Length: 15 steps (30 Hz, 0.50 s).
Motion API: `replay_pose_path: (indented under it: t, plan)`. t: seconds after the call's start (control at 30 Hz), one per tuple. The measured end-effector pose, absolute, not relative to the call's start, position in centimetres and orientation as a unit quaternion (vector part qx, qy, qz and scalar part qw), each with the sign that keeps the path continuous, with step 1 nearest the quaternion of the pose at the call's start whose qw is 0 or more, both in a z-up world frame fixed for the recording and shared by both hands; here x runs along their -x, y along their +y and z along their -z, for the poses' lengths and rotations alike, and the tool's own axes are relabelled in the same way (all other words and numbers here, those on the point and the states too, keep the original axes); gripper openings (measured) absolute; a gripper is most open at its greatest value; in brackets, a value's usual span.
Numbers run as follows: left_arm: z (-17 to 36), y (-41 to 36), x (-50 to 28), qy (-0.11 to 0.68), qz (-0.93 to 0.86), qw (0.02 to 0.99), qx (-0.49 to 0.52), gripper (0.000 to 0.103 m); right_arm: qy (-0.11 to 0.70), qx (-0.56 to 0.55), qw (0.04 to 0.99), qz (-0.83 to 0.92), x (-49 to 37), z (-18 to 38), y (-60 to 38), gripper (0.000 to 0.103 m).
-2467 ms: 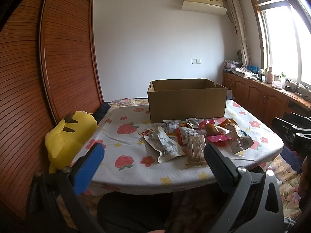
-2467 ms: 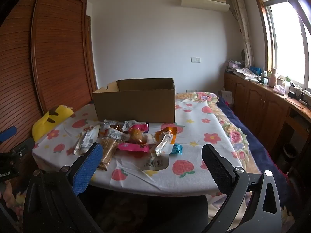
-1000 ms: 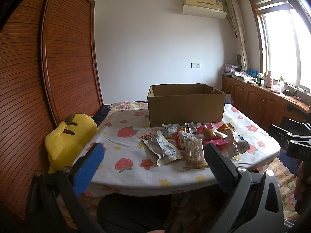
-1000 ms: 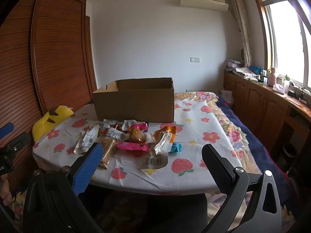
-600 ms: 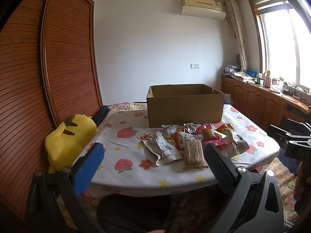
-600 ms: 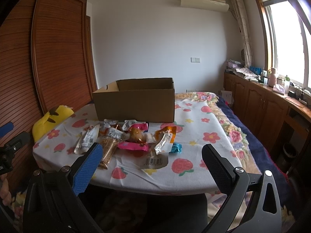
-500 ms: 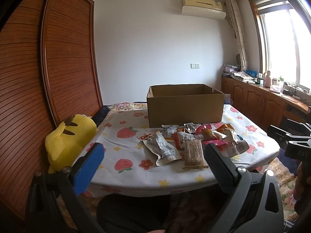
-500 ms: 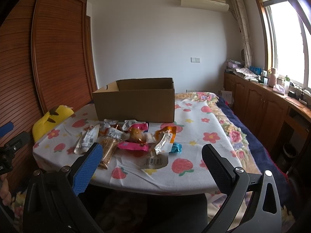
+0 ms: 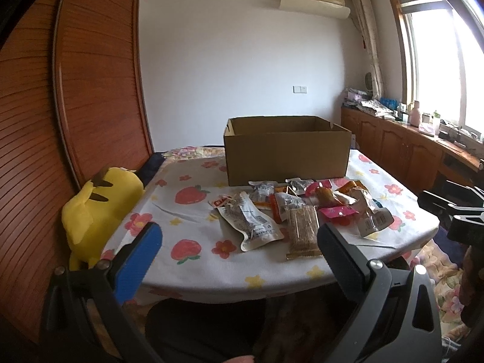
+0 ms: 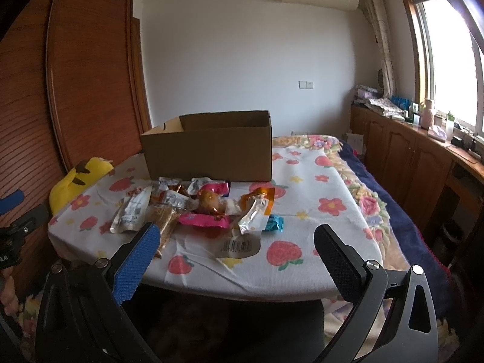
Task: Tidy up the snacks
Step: 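Move both tools forward over the snack pile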
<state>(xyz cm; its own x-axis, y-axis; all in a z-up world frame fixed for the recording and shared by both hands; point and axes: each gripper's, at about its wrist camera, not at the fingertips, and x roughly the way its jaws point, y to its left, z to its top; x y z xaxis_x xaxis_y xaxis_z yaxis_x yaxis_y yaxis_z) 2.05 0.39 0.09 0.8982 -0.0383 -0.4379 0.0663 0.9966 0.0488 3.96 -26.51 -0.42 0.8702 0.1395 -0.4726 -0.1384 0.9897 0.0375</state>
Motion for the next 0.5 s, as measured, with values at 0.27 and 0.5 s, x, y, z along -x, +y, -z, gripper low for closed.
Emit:
replay_pose_path:
  t: [0.27,0.5]
  plan:
    - [1.1,0.1,-6.6,0.260,0.049,0.964,-0.035,0.103,0.275,0.028,0.956,-0.100,-8.2,1.1,-26.5,0.101]
    - [3.0,0.0,-10.7,0.303,0.064,0.950,-0.028,0.102,0.311,0.023,0.943,-0.113,-11.9,2.8,-27.4,0.098]
